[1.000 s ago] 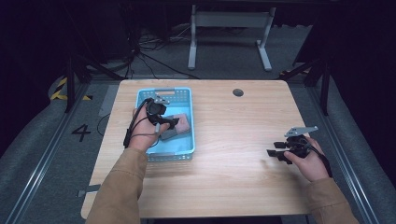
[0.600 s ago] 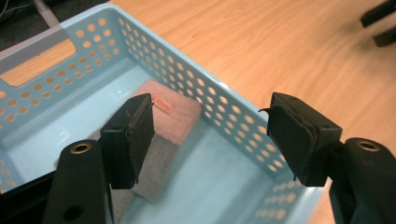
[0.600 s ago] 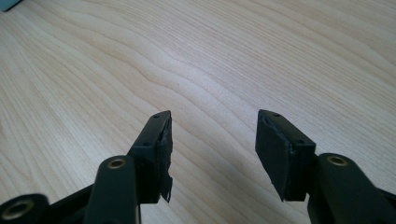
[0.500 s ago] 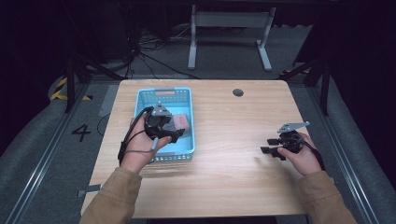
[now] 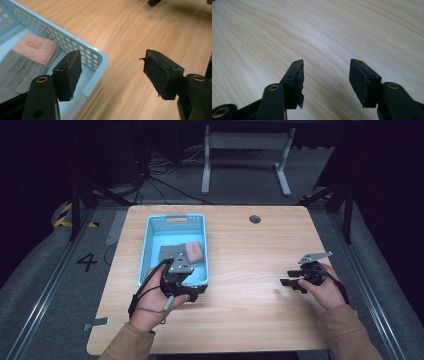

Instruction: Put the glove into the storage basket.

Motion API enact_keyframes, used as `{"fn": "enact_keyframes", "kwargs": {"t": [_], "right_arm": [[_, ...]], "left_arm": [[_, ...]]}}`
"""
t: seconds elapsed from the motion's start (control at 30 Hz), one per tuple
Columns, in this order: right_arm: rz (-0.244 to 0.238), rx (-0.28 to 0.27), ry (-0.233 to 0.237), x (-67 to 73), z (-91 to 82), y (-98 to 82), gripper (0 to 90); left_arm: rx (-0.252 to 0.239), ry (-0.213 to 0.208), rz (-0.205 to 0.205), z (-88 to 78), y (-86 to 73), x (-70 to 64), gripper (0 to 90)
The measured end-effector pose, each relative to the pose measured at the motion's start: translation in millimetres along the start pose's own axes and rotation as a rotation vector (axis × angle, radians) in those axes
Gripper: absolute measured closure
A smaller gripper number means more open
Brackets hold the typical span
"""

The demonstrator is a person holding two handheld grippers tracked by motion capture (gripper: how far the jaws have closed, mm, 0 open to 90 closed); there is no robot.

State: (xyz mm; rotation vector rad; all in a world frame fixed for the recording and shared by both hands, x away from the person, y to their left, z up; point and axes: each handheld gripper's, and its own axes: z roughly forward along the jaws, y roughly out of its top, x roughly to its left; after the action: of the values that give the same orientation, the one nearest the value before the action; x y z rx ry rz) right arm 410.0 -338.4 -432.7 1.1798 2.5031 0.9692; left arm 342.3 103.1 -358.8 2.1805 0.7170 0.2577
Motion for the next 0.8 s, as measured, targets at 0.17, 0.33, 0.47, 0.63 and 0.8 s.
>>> {"fn": "enact_keyframes", "kwargs": {"t": [0.17,0.33,0.47,0.63,0.8], "right_arm": [[0.006,0.005,0.004,0.5,0.5,-1.3,45.9],[0.000,0.009,0.000,-0.5,0.8,-2.2,46.2],[-0.001,0.011,0.003,-0.7,1.2,-2.5,46.0],[0.000,0.012,0.006,0.0,2.4,-2.5,45.2],[0.008,0.012,0.011,0.0,2.2,-3.0,44.1]], "left_arm": [[0.010,-0.018,0.004,3.1,-11.4,-8.1,30.0],[0.057,-0.038,-0.012,12.3,-24.2,-10.1,29.2],[0.091,-0.052,-0.027,22.6,-37.0,-10.7,28.9],[0.115,-0.064,-0.024,33.9,-49.5,-10.2,28.6],[0.106,-0.087,-0.039,49.2,-65.0,-7.4,27.5]]}}
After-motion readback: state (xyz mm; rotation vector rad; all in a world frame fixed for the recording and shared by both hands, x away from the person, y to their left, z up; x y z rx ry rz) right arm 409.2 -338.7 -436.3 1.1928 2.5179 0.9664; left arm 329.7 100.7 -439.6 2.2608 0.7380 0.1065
